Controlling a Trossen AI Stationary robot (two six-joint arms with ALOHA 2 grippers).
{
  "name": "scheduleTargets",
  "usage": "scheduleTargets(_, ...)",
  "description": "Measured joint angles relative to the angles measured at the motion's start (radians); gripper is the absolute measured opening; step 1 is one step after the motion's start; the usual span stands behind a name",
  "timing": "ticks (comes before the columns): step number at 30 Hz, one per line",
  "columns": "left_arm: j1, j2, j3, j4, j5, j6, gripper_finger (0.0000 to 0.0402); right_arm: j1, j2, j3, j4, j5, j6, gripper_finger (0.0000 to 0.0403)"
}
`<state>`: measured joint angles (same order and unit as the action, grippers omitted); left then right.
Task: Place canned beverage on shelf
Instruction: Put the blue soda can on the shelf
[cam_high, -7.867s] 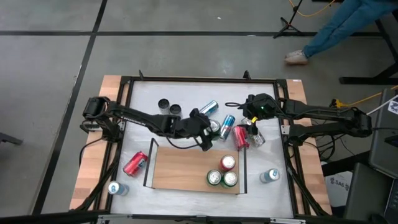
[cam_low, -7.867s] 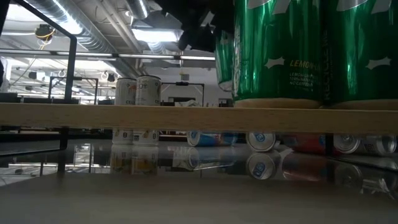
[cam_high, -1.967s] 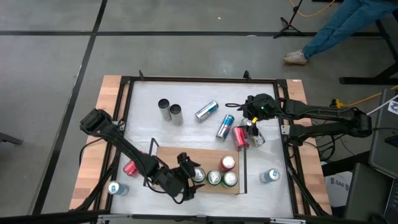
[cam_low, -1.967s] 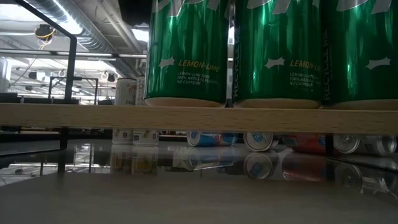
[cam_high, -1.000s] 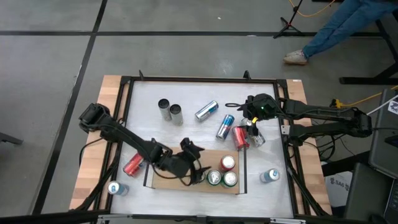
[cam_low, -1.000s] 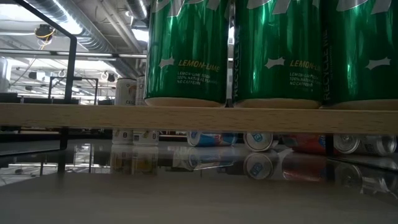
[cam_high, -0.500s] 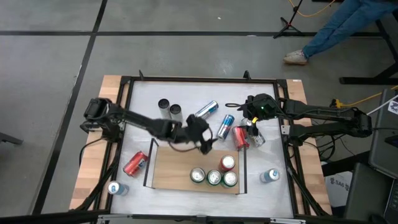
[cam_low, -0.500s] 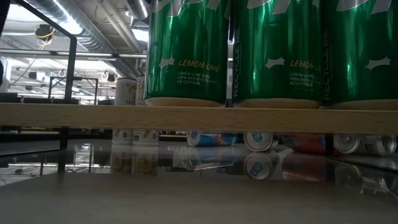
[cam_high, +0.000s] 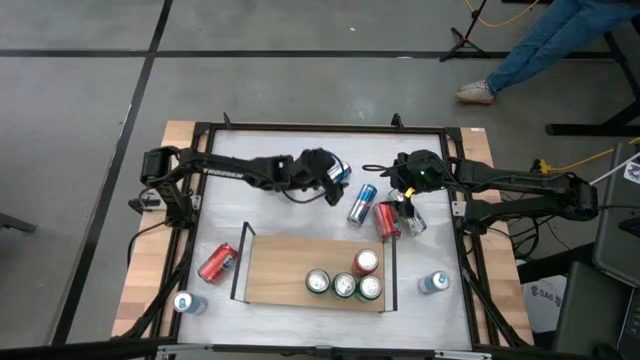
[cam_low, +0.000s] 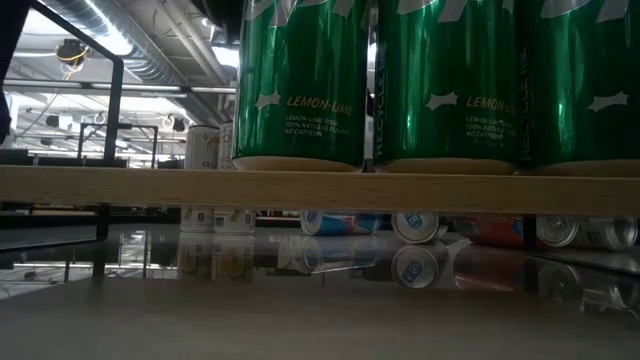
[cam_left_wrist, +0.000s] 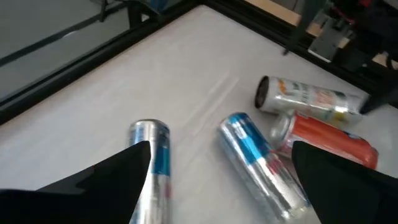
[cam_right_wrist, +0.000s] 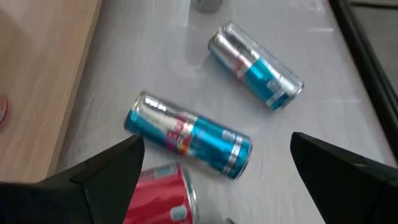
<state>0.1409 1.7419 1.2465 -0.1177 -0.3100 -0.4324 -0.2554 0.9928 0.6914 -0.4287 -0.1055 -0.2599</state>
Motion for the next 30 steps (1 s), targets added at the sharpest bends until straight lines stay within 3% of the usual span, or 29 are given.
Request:
scheduleTargets(17,0.141,0.001,0.000,0.000,0.021,0.130,0.0380,0.000,0.012,0.007,0.280,0.000,-0.036,0.0395)
scheduleTargets(25,0.149,0.001,0.000,0.008,0.008,0.130,0.0380,-0.076,0.143,0.129,0.275,-0.002,-0.099,0.0395)
scheduleTargets(30,0.152,0.001,0.000,0.008,0.007,0.134,0.0380,-0.148,0.252,0.211,0.271,-0.083,-0.145,0.0395)
